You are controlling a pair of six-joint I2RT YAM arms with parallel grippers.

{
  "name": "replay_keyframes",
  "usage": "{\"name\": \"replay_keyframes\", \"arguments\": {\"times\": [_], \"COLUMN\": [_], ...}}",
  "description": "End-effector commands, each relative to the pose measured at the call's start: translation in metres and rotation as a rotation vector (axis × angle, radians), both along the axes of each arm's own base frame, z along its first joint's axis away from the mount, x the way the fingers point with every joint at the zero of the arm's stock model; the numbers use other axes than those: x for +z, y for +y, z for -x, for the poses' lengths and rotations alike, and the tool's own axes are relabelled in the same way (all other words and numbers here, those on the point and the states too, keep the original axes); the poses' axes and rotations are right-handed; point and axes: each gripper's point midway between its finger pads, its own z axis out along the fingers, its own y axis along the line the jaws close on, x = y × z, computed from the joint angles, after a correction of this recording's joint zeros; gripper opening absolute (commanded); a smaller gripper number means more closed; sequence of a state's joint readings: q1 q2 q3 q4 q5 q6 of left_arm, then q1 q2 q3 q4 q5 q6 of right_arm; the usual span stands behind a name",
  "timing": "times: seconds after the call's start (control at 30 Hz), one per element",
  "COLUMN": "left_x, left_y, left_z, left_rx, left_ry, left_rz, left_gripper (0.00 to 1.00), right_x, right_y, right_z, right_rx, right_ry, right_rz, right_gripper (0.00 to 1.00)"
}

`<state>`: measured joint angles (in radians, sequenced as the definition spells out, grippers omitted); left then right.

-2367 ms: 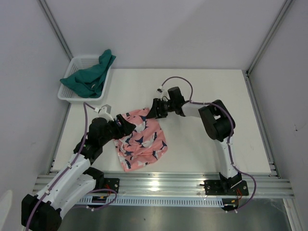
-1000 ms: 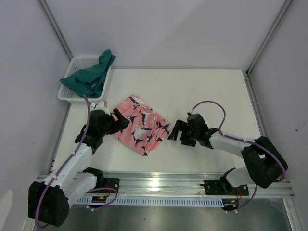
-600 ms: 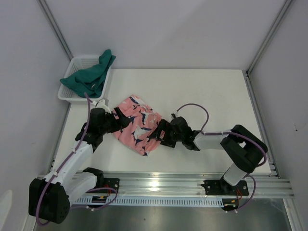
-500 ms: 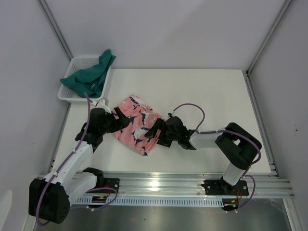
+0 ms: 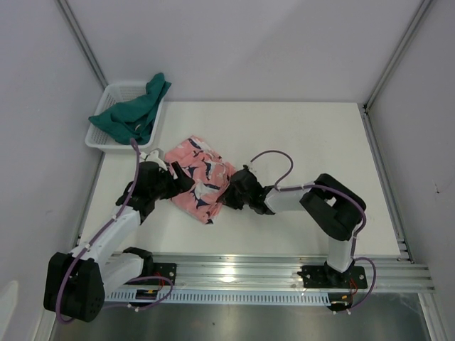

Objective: Fold and stack the shorts
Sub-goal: Neatly place the folded shorts to the corner

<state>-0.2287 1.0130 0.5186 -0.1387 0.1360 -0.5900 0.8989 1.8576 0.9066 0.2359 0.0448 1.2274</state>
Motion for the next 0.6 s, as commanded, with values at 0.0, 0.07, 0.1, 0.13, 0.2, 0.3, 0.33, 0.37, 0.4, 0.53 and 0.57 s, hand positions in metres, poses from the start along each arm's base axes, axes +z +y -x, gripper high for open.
{"name": "replay_keyframes", "arguments": {"times": [0.0, 0.07, 0.1, 0.13, 0.2, 0.3, 0.33, 0.37, 0.4, 0.53, 0.57], "left_x": [0.013, 0.014, 0.013, 0.016, 0.019, 0.025, 0.024, 0.026, 0.024, 0.021, 0.021], "left_y": [0.001, 0.000, 0.000, 0.000, 0.000, 0.001, 0.002, 0.003, 0.005, 0.002, 0.002], "left_z": [-0.007, -0.009, -0.008, -0.010, -0.010, -0.010, -0.009, -0.011, -0.012, -0.020, -0.024], "left_rx": [-0.015, -0.017, -0.020, -0.019, -0.023, -0.020, -0.019, -0.015, -0.009, -0.010, -0.011], "left_ry": [-0.069, -0.069, -0.064, -0.070, -0.075, -0.088, -0.084, -0.088, -0.084, -0.081, -0.081], "left_rz": [-0.019, -0.020, -0.022, -0.023, -0.022, -0.028, -0.034, -0.038, -0.048, -0.048, -0.053], "left_gripper": [0.85, 0.85, 0.85, 0.85, 0.85, 0.85, 0.85, 0.85, 0.85, 0.86, 0.86], "right_x": [-0.032, -0.038, -0.043, -0.045, -0.052, -0.054, -0.053, -0.050, -0.051, -0.042, -0.037], "right_y": [-0.028, -0.031, -0.038, -0.044, -0.069, -0.104, -0.115, -0.133, -0.149, -0.191, -0.197], "right_z": [-0.027, -0.035, -0.039, -0.043, -0.044, -0.035, -0.033, -0.034, -0.028, -0.038, -0.045], "right_rx": [0.024, 0.104, 0.189, 0.215, 0.280, 0.333, 0.341, 0.364, 0.373, 0.341, 0.318], "right_ry": [-0.021, -0.006, 0.007, 0.008, 0.022, 0.047, 0.052, 0.046, 0.080, 0.101, 0.092], "right_rz": [0.178, 0.232, 0.297, 0.333, 0.419, 0.501, 0.523, 0.550, 0.584, 0.674, 0.662], "right_gripper": [0.18, 0.06, 0.00, 0.00, 0.00, 0.00, 0.00, 0.00, 0.00, 0.16, 0.38]}}
